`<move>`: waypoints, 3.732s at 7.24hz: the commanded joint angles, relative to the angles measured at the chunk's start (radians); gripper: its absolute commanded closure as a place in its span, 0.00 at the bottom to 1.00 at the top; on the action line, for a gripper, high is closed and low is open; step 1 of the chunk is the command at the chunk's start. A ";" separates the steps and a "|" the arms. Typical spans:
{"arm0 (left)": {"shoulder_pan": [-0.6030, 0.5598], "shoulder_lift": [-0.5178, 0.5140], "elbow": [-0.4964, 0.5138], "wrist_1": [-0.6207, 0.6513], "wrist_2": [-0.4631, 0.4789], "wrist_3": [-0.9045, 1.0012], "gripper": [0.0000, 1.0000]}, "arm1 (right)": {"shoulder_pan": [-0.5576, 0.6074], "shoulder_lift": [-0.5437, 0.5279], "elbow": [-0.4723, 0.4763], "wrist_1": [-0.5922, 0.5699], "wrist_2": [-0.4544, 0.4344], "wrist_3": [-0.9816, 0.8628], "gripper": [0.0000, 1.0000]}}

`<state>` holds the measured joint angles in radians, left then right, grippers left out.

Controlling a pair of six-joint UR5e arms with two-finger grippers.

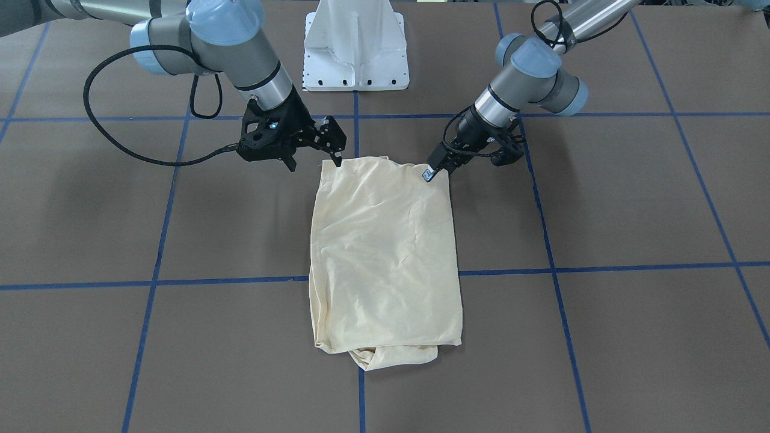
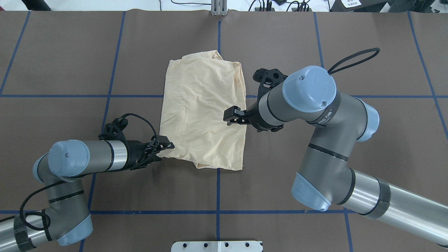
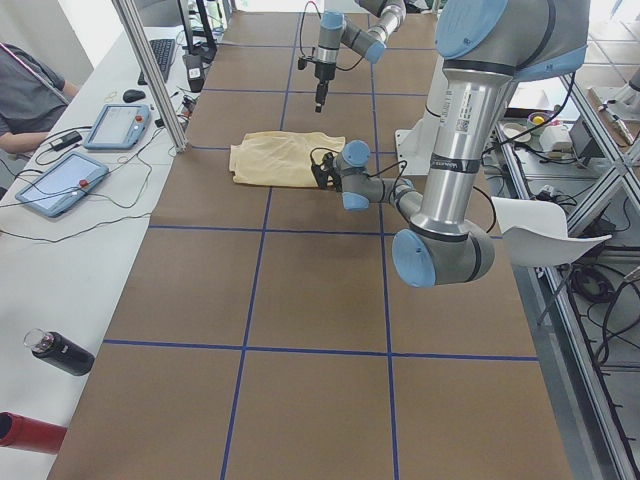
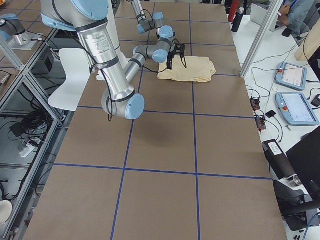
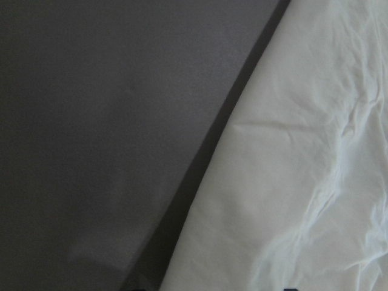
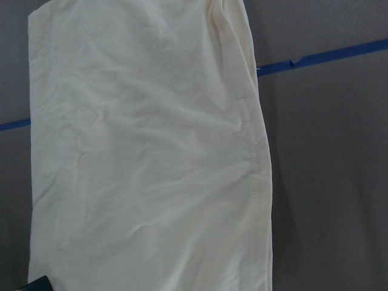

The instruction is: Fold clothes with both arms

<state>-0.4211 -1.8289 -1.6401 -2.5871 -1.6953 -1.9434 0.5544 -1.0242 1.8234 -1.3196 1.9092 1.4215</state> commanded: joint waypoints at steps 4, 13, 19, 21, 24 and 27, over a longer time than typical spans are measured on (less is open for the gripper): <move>-0.005 0.002 -0.010 0.004 -0.006 0.009 0.83 | -0.022 0.000 -0.003 0.000 -0.002 0.031 0.00; -0.007 0.011 -0.053 0.018 -0.003 0.009 1.00 | -0.159 0.119 -0.220 -0.015 -0.151 0.243 0.00; 0.001 0.011 -0.061 0.018 0.000 0.003 1.00 | -0.168 0.125 -0.227 -0.110 -0.141 0.263 0.00; 0.002 0.013 -0.053 0.018 0.000 0.003 1.00 | -0.180 0.128 -0.208 -0.159 -0.137 0.263 0.00; 0.002 0.011 -0.055 0.018 0.000 0.003 1.00 | -0.197 0.125 -0.219 -0.170 -0.136 0.263 0.00; 0.001 0.013 -0.055 0.019 -0.001 0.003 1.00 | -0.200 0.133 -0.231 -0.167 -0.137 0.261 0.01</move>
<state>-0.4200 -1.8169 -1.6951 -2.5691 -1.6954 -1.9405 0.3552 -0.8942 1.5951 -1.4868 1.7724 1.6817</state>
